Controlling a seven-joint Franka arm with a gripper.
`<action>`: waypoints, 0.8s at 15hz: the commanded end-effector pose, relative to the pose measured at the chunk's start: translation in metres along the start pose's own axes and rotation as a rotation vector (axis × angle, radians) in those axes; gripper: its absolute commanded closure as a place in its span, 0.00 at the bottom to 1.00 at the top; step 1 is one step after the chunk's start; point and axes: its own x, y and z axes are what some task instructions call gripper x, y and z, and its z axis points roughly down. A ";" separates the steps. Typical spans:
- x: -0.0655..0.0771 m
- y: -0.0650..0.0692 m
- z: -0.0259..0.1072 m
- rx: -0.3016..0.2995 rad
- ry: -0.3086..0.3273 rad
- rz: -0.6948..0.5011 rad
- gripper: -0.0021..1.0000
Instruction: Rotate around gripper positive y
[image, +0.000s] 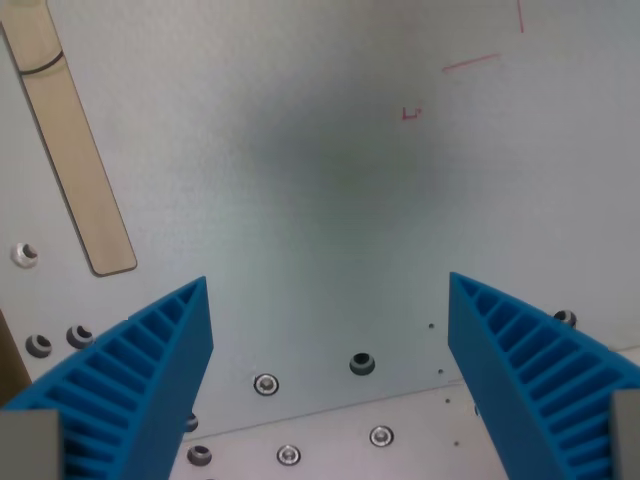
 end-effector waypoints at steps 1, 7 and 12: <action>-0.014 0.003 -0.001 -0.016 0.249 0.005 0.00; -0.014 0.003 -0.001 -0.016 0.319 0.005 0.00; -0.014 0.003 -0.001 -0.016 0.377 0.004 0.00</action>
